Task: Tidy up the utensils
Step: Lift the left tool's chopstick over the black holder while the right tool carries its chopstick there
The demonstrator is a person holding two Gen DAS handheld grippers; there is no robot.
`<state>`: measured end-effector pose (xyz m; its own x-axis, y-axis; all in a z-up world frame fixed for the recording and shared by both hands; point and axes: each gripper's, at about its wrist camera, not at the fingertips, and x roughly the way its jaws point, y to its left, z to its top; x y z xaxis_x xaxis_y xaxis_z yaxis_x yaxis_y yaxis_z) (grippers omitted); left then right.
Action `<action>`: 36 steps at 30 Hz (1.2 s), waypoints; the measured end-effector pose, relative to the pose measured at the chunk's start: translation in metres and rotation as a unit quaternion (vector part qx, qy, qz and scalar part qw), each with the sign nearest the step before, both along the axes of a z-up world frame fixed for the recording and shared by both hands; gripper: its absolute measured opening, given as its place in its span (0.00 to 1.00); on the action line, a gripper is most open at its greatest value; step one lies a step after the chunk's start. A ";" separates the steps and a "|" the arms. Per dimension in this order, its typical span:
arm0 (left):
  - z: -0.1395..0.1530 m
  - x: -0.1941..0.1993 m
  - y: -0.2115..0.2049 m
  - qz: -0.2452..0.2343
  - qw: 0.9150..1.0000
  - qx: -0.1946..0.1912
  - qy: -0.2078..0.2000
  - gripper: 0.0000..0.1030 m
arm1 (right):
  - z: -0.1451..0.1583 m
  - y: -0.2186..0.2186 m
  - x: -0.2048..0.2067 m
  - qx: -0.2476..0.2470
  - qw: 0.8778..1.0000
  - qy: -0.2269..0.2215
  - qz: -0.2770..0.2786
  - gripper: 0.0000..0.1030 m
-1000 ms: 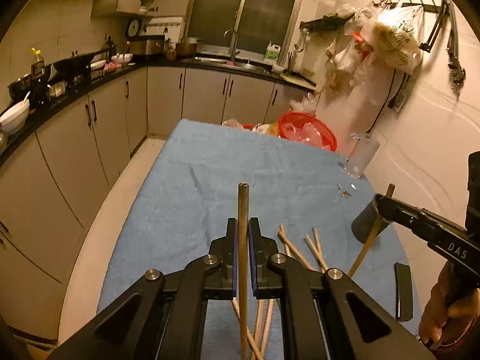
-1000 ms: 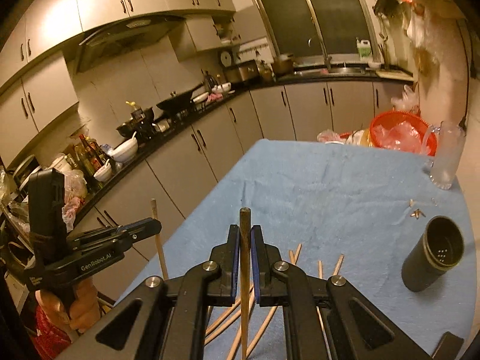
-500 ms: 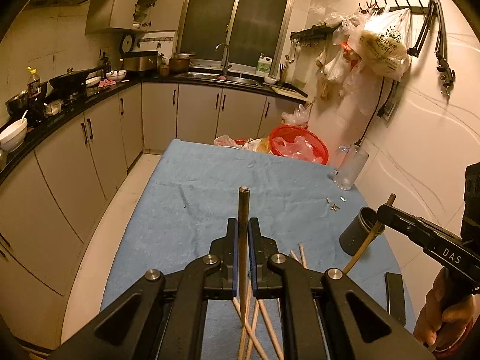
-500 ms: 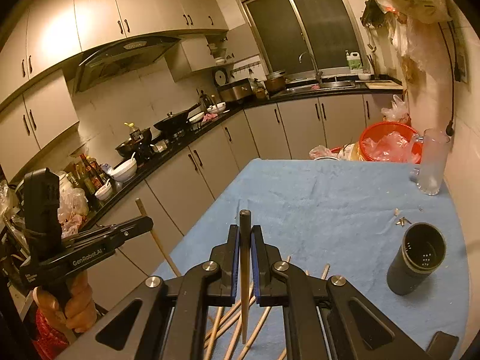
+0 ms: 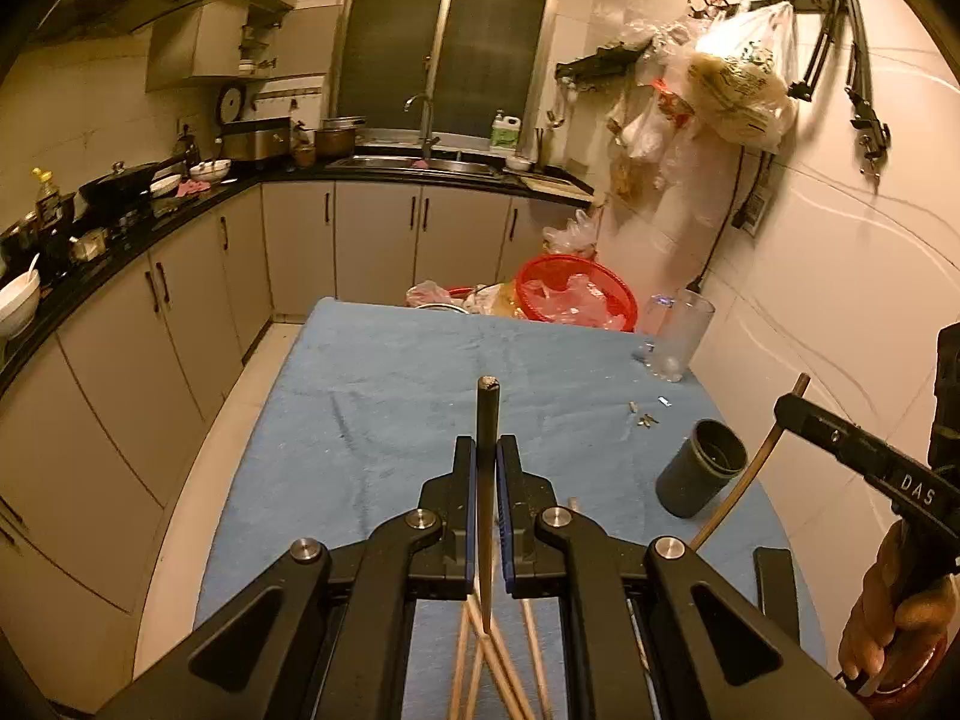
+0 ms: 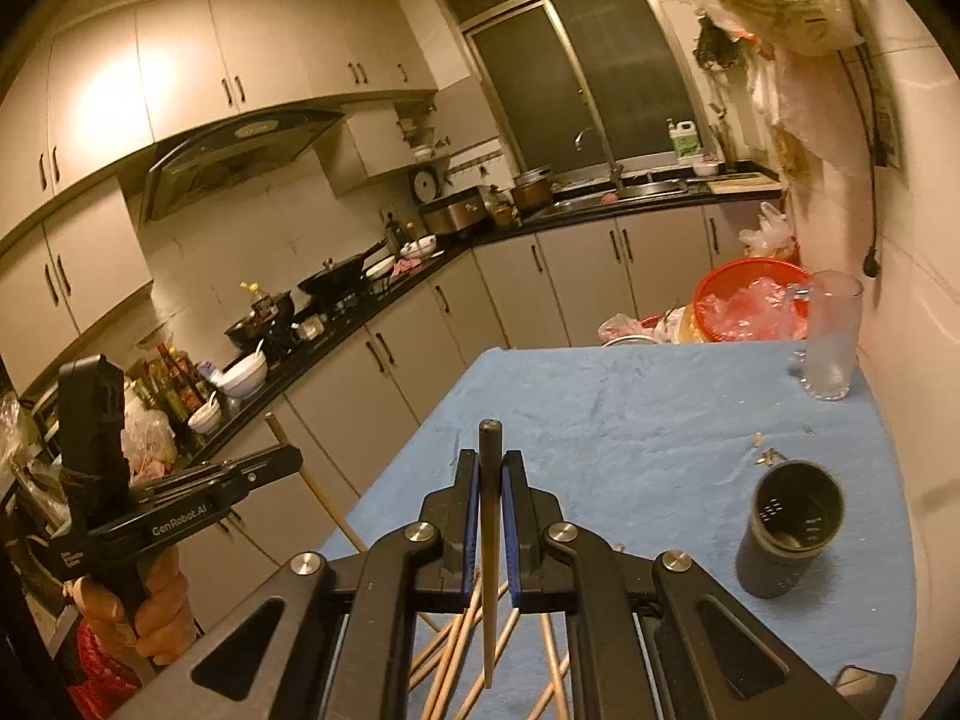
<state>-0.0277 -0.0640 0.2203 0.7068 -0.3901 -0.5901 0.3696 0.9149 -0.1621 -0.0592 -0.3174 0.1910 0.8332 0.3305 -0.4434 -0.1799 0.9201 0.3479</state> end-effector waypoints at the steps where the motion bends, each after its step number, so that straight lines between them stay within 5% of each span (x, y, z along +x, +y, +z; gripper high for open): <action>1: 0.003 0.000 -0.005 -0.003 1.000 0.001 -0.001 0.06 | 0.003 -0.004 -0.002 0.000 1.000 -0.003 -0.003 0.07; 19: 0.059 0.005 -0.120 -0.076 0.996 -0.010 -0.033 0.07 | 0.061 -0.111 -0.029 -0.007 0.993 -0.063 -0.104 0.07; 27: 0.082 0.017 -0.174 -0.106 0.992 -0.043 -0.044 0.06 | 0.078 -0.147 -0.019 -0.001 0.986 -0.081 -0.147 0.07; 36: 0.051 0.052 -0.229 -0.112 0.992 -0.060 -0.011 0.07 | 0.056 -0.182 0.011 -0.010 0.980 -0.060 -0.188 0.07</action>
<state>0.0242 -0.2931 0.2718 0.6073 -0.6050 -0.5150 0.5660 0.7843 -0.2540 -0.0479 -0.4992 0.2470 0.9412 -0.0180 -0.3373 0.1349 0.9355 0.3265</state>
